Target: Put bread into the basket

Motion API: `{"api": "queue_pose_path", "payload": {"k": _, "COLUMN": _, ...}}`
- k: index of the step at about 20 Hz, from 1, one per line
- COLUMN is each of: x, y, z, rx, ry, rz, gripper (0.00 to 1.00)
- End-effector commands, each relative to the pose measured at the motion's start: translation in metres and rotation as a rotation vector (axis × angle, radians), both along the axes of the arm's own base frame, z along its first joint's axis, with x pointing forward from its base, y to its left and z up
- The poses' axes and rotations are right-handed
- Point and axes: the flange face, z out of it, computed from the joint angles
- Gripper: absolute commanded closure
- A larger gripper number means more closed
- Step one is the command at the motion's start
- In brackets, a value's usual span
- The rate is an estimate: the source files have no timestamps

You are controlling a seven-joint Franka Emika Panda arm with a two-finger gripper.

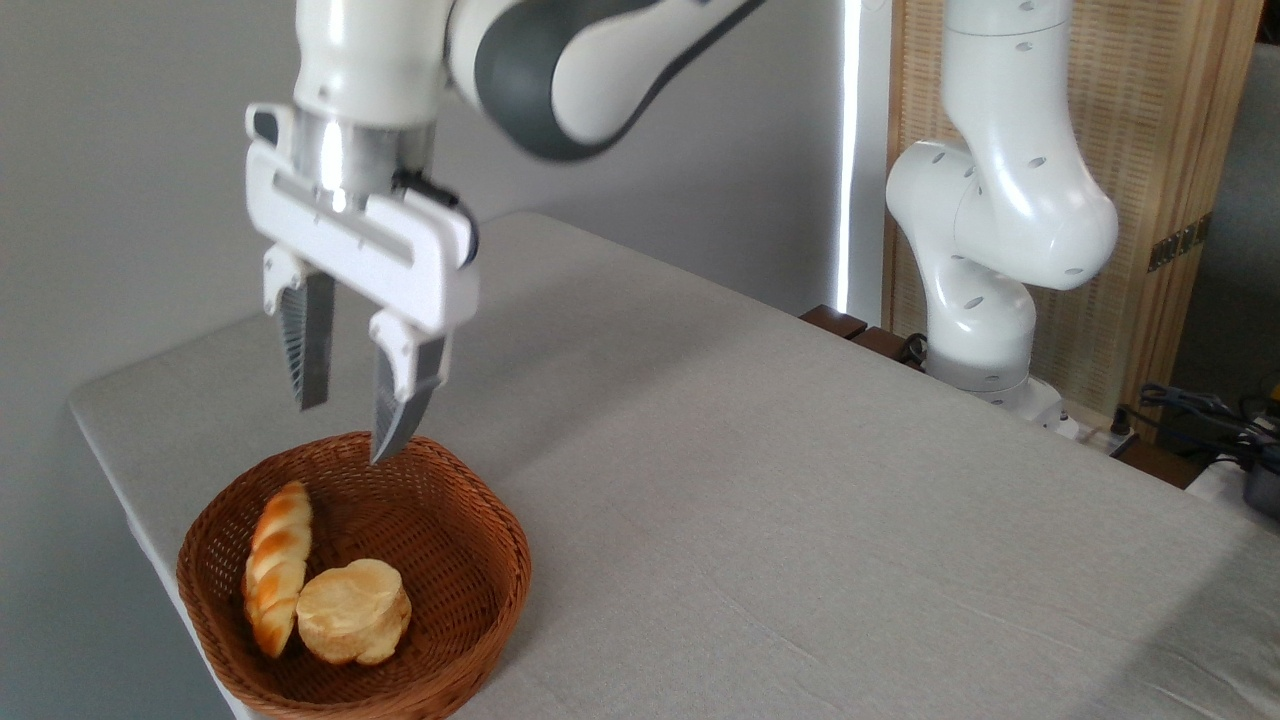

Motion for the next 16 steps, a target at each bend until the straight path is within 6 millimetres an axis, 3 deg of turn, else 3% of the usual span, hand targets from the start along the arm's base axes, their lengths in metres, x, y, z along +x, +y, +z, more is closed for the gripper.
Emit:
{"api": "queue_pose_path", "payload": {"k": 1, "x": -0.034, "y": 0.018, "z": 0.031, "rx": 0.023, "ry": 0.078, "rz": 0.007, "gripper": 0.00}}
{"api": "queue_pose_path", "payload": {"k": 6, "x": -0.053, "y": 0.026, "z": 0.052, "rx": 0.112, "ry": 0.184, "rz": -0.068, "gripper": 0.00}}
{"api": "queue_pose_path", "payload": {"k": 10, "x": -0.061, "y": 0.037, "z": 0.049, "rx": 0.147, "ry": 0.236, "rz": -0.240, "gripper": 0.00}}
{"api": "queue_pose_path", "payload": {"k": 16, "x": -0.059, "y": 0.037, "z": 0.044, "rx": 0.149, "ry": 0.236, "rz": -0.256, "gripper": 0.00}}
